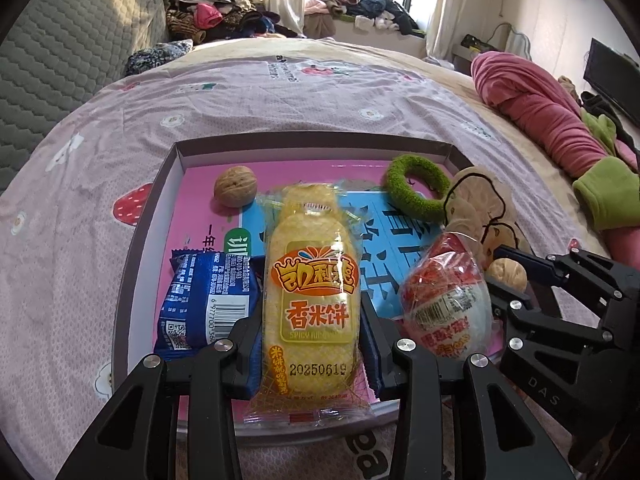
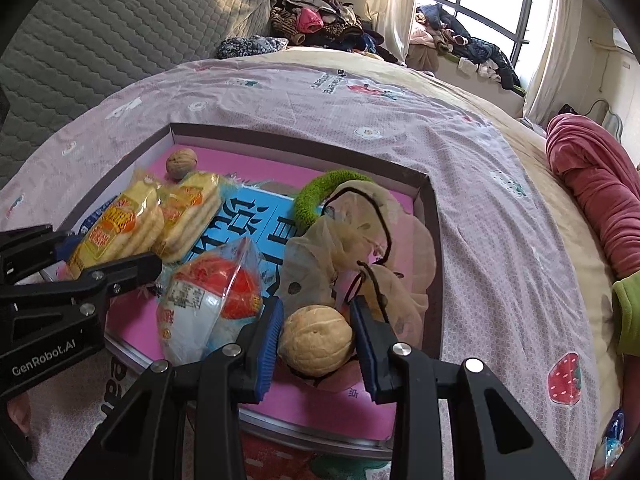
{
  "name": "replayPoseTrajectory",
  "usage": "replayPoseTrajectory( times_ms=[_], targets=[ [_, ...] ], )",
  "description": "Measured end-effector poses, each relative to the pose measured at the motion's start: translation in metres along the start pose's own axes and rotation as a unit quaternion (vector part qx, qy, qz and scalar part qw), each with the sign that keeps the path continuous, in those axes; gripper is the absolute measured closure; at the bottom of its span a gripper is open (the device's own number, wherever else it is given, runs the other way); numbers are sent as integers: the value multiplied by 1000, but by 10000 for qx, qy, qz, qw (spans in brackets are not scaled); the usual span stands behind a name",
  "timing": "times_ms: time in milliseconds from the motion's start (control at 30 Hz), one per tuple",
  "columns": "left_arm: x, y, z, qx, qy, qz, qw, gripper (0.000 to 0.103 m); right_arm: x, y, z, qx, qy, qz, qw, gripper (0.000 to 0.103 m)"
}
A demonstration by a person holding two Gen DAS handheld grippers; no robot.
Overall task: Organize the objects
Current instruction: 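Lower the yellow packet and walnut into the tray and open both tools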
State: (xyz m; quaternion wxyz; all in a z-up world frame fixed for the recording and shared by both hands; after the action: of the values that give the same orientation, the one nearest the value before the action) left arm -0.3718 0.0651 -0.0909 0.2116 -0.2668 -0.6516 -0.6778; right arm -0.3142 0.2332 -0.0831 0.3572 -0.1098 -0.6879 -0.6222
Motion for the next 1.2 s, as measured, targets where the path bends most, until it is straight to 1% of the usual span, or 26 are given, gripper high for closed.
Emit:
replayPoseTrajectory(
  times_ms=[100,300,567,867,967,1033,1067,1200],
  targets=[
    [1,-3,2,43,-46,29,10000,61,-1,-2,-1,-11,18,-40,10000,68],
    [0,-5,2,-84,-14,-42,10000,61,-3,-7,-1,4,31,-115,9999,68],
    [-2,-9,4,-34,-58,-152,9999,61,-4,-10,0,26,28,-154,9999,68],
    [-4,-9,4,-24,-57,-157,9999,61,-4,-8,-1,-50,88,-173,9998,68],
    [-4,-8,3,-13,-55,-162,9999,59,-4,-8,-1,-65,101,-194,9997,65],
    [-4,-7,3,-4,-52,-156,9999,49,-5,-9,-1,-91,109,-209,9997,61],
    [-4,-7,3,-2,-58,-154,9999,47,-5,-9,-1,-110,120,-210,9996,60],
    [-3,-4,1,15,-55,-133,9999,44,-3,-8,-1,-133,125,-196,9996,59]
  ],
)
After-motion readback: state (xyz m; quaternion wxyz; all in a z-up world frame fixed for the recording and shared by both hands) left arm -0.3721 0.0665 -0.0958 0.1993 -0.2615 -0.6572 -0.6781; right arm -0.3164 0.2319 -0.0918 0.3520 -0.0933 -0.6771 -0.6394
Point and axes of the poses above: each gripper's, at about its wrist camera, not at the fingertips, and y roughly against the way its jaws point, z to its right, x to its top, the point moved 4 cm from there along -y, roughly the way its jaws point, and after that the axes turned 7 degrees about x, right-handed, at the moved point
